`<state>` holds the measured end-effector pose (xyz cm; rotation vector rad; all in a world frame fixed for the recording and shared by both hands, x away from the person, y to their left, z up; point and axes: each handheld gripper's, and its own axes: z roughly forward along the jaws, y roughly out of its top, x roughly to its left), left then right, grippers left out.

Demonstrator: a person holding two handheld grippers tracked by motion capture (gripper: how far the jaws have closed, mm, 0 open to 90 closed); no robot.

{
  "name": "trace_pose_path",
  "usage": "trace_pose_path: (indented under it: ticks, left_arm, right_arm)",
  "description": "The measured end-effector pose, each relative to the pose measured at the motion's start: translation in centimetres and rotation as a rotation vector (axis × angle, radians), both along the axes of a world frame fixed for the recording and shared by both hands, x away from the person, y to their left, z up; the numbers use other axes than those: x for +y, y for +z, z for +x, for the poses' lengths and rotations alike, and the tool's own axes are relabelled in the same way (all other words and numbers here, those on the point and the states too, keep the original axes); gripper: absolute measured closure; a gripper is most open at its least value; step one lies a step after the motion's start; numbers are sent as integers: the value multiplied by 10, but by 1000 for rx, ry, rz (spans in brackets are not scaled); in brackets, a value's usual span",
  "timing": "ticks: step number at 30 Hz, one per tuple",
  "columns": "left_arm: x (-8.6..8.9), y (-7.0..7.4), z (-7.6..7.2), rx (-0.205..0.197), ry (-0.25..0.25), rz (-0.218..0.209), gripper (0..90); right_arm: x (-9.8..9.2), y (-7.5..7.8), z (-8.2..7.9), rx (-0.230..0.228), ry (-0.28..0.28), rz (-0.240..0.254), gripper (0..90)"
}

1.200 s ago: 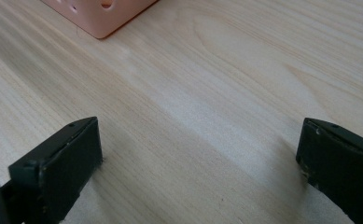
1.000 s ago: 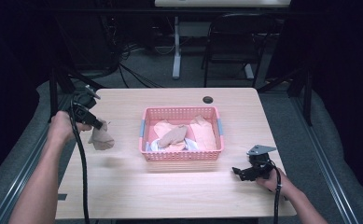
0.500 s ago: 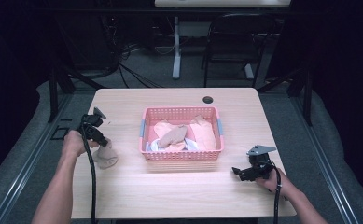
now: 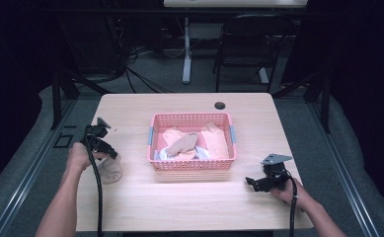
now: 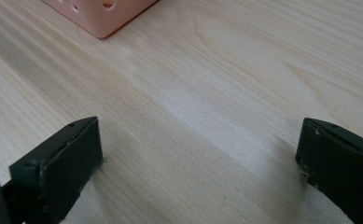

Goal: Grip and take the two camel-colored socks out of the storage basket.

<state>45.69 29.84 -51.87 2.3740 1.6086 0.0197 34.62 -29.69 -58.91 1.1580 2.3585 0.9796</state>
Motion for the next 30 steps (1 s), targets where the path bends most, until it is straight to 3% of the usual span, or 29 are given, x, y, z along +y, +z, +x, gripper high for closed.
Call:
trace_pose_path:
  ticks: [1, 4, 5, 12, 19, 21, 30]
  left_arm:
    - [0, 9, -2, -24, -5, -4, 292]
    - [1, 19, -5, -42, -5, -10, 197]
    - [2, 28, -6, -53, -6, -5, 159]
    - [4, 56, -9, -95, -9, -9, 16]
    - [2, 84, -13, -138, -16, -14, 0]
    - [-1, 97, -15, -166, -24, -27, 0]
    - [-19, 122, -15, -221, -84, -28, 0]
  right_arm:
    - [0, 0, 0, 0, 0, 0, 0]
    - [0, 0, 0, 1, -1, 0, 0]
    - [0, 0, 0, 3, -2, -3, 0]
    - [0, 0, -1, 3, -6, -5, 0]
    - [0, 0, -1, 3, -6, -5, 0]
    - [0, 0, -1, 3, -6, -5, 0]
    - [0, 0, -1, 3, -6, -5, 0]
